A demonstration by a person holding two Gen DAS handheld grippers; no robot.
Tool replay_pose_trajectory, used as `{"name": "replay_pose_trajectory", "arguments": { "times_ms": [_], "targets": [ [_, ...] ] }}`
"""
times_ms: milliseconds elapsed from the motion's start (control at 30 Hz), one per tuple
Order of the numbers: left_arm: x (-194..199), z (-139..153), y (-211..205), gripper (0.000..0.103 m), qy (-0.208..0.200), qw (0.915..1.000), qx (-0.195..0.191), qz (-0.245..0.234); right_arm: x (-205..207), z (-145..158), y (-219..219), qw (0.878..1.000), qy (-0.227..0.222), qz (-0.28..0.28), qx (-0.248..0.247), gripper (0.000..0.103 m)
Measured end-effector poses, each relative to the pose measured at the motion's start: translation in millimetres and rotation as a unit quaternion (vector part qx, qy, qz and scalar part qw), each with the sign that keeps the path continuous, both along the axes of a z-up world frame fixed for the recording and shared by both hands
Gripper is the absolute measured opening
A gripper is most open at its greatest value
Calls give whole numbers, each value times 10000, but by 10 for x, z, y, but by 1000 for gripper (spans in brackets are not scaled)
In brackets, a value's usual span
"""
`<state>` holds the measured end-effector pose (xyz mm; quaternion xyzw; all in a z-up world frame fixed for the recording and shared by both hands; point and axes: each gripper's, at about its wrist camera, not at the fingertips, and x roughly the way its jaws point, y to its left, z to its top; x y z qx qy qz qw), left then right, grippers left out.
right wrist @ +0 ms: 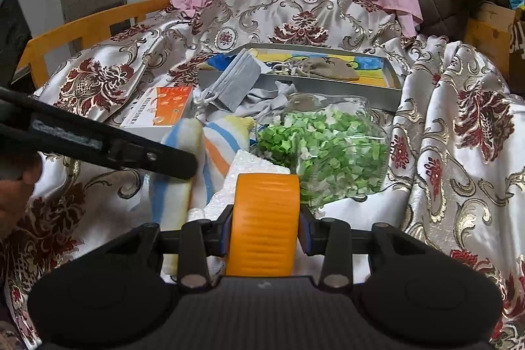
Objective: Organize soft objects
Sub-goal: 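Lift the striped towel with the left tool while the right tool lifts the orange band toward the tray, then lower the striped towel into the tray with the left tool while the right tool lowers the orange band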
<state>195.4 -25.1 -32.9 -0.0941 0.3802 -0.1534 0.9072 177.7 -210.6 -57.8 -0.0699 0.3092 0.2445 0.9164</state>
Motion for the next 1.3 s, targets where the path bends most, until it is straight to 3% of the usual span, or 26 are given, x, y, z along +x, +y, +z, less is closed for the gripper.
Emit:
{"name": "replay_pose_trajectory", "arguments": {
  "times_ms": [200,233,300,433,633,933,1133,1300],
  "targets": [
    [125,-32,-119,59,-136,9991,398,48,9,1,-11,10000,6,0,41,42],
    [151,-45,-131,56,-118,9990,425,28,15,3,-14,10000,-1,1,43,42],
    [197,-71,-145,28,-66,9988,484,19,26,11,-31,10000,-15,-18,82,42],
    [169,-55,-126,15,-126,9987,495,28,19,48,-56,9996,-143,-98,202,42],
    [5,162,-120,13,-544,9976,386,-169,-24,169,-103,9977,-404,-182,520,42],
    [-90,720,62,13,-1050,9938,86,-345,-48,291,-99,9953,-629,-184,708,42],
    [15,1117,167,13,-1328,9898,31,-525,87,552,-114,9907,-744,-233,1119,42],
    [269,1363,246,13,-1426,9883,-58,-545,371,805,-38,9919,-848,-130,940,42]
  ]
}}
